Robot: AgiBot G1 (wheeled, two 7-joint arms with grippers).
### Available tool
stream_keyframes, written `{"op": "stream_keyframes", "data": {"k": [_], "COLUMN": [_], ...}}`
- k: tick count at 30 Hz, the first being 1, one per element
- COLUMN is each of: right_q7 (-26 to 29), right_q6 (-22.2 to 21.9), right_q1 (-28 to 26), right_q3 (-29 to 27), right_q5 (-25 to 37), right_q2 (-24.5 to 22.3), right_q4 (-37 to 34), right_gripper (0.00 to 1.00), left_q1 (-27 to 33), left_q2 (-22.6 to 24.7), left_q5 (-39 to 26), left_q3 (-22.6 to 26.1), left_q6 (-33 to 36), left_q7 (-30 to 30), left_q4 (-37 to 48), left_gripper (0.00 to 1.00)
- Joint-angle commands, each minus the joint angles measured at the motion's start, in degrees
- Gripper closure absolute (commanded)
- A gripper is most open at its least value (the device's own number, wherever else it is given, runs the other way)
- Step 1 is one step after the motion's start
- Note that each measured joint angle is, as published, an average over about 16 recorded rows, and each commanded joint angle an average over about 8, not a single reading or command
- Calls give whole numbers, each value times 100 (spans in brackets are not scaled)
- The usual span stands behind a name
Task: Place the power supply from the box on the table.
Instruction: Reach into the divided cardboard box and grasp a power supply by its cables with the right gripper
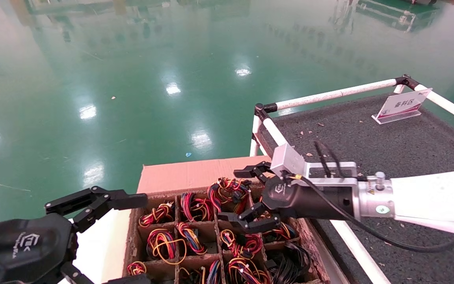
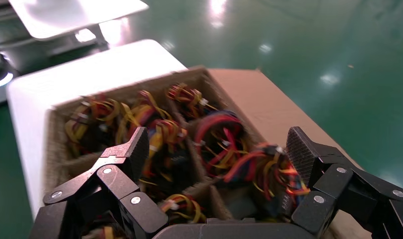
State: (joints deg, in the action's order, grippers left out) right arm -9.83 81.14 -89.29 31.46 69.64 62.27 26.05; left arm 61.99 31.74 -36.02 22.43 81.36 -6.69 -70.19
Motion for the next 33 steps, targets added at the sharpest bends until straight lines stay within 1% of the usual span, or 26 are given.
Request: {"op": "stream_keyframes", "data": {"k": [1, 8, 9, 10, 16, 17, 18, 26, 33], "right_q7": [-167, -664, -731, -798, -1135, -1181, -1220, -1445, -1574], "right_q6": [-126, -429, -471, -517, -796, -832, -862, -1075, -1186], "right_q1": [-57, -297, -322, -346, -454, -469, -484, -597, -653], "right_q3": [19, 143, 159, 176, 235, 238, 240, 223, 205], "right_q5": [70, 329, 362, 394, 519, 527, 532, 523, 502], "right_q2": [101, 413, 451, 490, 707, 741, 772, 974, 1063], "right_q4": [-215, -842, -923, -1007, -1477, -1547, -1611, -2029, -2256], "right_gripper": [0, 0, 3, 11, 86, 95, 100, 100, 100], "left_q1": [0, 0, 0, 0, 0, 0, 0, 0, 0], "left_q2": [0, 0, 0, 0, 0, 0, 0, 0, 0], "left_q5": [0, 0, 0, 0, 0, 0, 0, 0, 0], "left_q3": [0, 0, 0, 0, 0, 0, 0, 0, 0], "left_q6": [0, 0, 0, 0, 0, 0, 0, 0, 0], "left_q7": [0, 0, 0, 0, 0, 0, 0, 0, 0], "left_q4": [0, 0, 0, 0, 0, 0, 0, 0, 0], "left_gripper": [0, 0, 0, 0, 0, 0, 0, 0, 0]}}
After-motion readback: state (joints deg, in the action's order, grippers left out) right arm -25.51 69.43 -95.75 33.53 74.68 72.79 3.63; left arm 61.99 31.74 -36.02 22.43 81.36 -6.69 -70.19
